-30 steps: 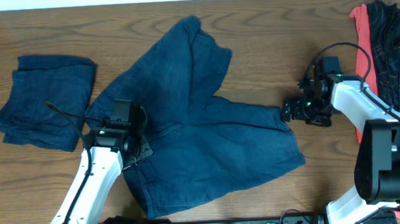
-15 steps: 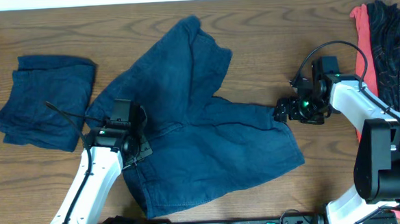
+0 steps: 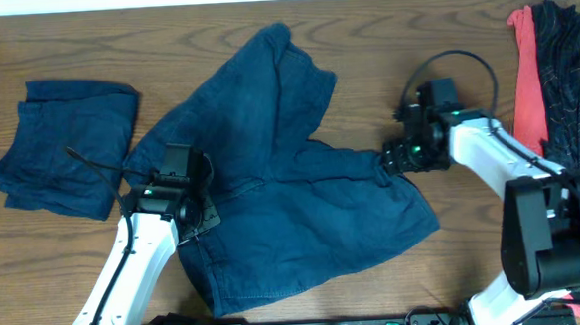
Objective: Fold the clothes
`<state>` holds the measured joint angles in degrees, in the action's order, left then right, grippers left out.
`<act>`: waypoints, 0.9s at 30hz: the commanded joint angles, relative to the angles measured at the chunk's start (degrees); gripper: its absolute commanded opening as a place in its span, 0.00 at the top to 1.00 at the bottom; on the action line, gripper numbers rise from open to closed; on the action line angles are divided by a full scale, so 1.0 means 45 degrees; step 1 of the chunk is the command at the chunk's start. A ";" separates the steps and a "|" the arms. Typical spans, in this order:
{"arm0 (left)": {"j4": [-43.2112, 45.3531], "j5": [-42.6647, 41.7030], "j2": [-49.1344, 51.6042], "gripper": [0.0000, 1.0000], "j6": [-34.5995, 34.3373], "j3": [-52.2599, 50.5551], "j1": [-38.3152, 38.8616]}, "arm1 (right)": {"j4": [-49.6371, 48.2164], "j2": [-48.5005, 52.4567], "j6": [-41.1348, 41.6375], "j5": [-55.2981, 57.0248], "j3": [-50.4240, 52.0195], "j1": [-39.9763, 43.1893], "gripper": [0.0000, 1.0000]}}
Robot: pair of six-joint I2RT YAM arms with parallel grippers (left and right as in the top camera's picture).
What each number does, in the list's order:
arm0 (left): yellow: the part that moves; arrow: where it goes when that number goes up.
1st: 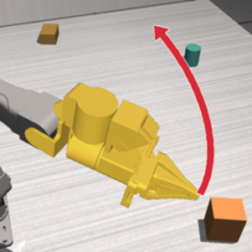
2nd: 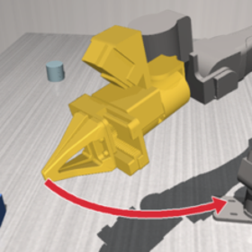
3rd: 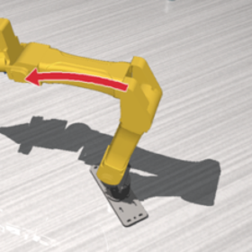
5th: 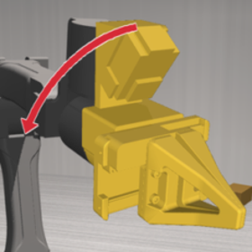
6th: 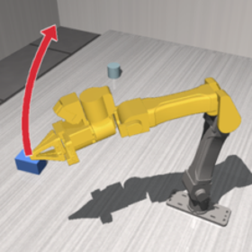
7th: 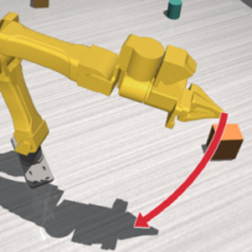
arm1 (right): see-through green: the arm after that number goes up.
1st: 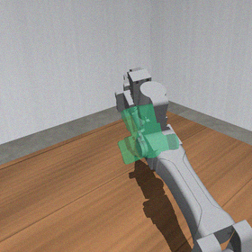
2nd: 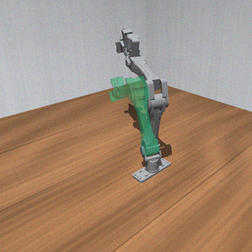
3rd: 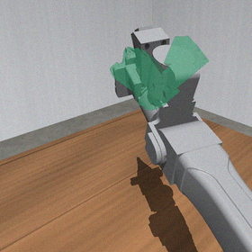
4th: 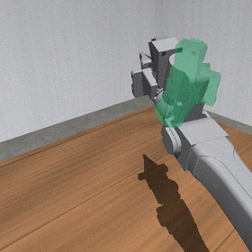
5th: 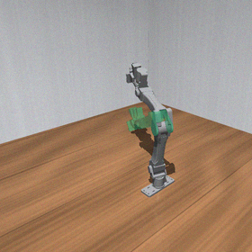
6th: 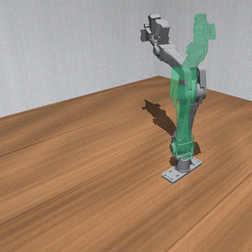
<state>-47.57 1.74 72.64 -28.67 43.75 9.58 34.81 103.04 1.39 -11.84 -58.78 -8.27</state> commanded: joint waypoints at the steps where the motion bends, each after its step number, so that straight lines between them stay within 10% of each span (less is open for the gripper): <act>1: -0.0034 0.0291 0.0053 0.94 -0.0117 0.0248 -0.0058 | -0.0053 0.0452 0.0078 0.0787 -0.0005 -0.0563 0.28; 13: -0.0039 0.1491 0.0049 0.94 0.0121 0.0248 -0.0073 | 0.1209 0.0806 0.2871 0.5693 -0.0005 -0.0355 0.33; 27: -0.0500 0.2424 0.0053 0.94 -0.0884 0.0248 -0.1292 | 0.1598 0.0821 0.2837 0.5780 -0.0005 0.0495 0.32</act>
<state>-49.45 8.93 72.64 -31.14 43.77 4.89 41.12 104.40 13.23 5.23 -60.07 -8.38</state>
